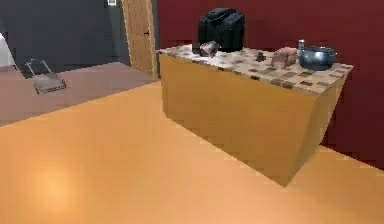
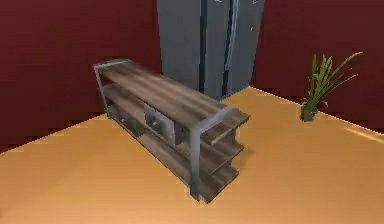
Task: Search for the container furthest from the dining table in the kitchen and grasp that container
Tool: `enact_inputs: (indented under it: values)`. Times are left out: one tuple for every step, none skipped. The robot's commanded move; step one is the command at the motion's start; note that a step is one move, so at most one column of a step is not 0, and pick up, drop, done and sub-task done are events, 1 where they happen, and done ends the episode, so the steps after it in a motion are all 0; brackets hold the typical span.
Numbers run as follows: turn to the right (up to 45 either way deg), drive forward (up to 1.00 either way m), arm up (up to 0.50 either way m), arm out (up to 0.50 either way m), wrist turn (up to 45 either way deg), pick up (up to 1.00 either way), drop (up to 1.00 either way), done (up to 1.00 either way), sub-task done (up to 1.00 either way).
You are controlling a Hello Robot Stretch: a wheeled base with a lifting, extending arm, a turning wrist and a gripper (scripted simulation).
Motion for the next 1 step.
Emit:
enact_inputs:
  values:
    - [0.0,1.00,0.00,0.00,0.0,0.00,0.00,0.00,0.00]
